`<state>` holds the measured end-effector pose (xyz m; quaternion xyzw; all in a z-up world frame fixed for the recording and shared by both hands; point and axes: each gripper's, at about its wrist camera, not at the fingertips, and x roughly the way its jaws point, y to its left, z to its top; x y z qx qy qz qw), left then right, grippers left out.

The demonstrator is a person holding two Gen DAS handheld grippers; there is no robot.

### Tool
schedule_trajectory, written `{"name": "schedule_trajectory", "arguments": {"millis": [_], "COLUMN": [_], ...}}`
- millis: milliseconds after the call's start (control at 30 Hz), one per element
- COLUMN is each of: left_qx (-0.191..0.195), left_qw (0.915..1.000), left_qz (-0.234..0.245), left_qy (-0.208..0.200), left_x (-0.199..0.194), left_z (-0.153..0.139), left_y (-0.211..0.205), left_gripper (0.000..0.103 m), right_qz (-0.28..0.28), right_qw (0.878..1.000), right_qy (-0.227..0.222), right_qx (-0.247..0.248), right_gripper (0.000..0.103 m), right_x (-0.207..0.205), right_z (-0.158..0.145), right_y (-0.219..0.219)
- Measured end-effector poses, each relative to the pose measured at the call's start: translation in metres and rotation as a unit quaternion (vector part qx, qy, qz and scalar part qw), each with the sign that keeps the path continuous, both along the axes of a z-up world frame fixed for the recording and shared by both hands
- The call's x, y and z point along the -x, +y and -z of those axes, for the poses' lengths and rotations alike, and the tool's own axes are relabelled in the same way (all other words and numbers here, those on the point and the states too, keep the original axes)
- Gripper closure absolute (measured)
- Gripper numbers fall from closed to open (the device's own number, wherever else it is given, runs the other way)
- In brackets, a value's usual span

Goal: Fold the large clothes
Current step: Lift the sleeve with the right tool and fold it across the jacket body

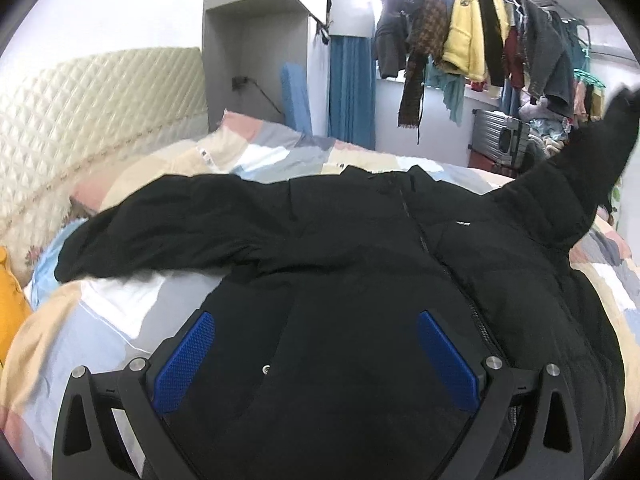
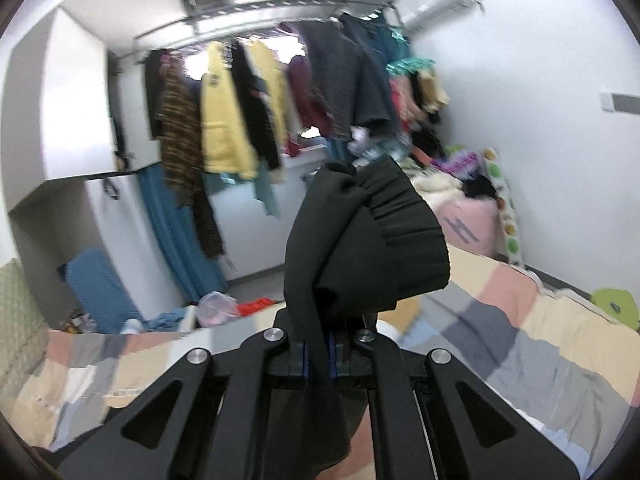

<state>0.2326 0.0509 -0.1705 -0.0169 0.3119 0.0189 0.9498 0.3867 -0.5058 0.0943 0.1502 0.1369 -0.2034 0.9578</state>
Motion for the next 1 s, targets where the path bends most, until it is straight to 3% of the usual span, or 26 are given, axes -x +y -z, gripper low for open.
{"name": "schedule_trajectory", "arguments": {"millis": [233, 467, 567, 733, 1000], "left_qx": [-0.010, -0.014, -0.005, 0.012, 0.008], "left_qw": [0.9997, 0.9973, 0.9973, 0.9959, 0.9927], "left_qz": [-0.005, -0.050, -0.056, -0.078, -0.117], "left_qy": [-0.021, -0.052, -0.047, -0.045, -0.028], "left_x": [0.014, 0.026, 0.026, 0.025, 0.015], "left_z": [-0.019, -0.039, -0.040, -0.039, -0.019], "left_y": [0.017, 0.049, 0.062, 0.087, 0.120], "left_gripper": [0.001, 0.001, 0.001, 0.001, 0.001], "right_qz": [-0.078, -0.159, -0.194, -0.254, -0.356], "right_qw": [0.996, 0.986, 0.980, 0.966, 0.930], "right_qy": [-0.023, -0.034, -0.033, -0.003, 0.062], "right_qx": [0.035, 0.040, 0.043, 0.051, 0.069], "right_gripper": [0.097, 0.097, 0.097, 0.097, 0.097], "right_x": [0.002, -0.007, -0.017, -0.032, -0.052], "right_z": [-0.046, -0.053, -0.049, -0.013, 0.078], "right_y": [0.112, 0.224, 0.273, 0.347, 0.445]}}
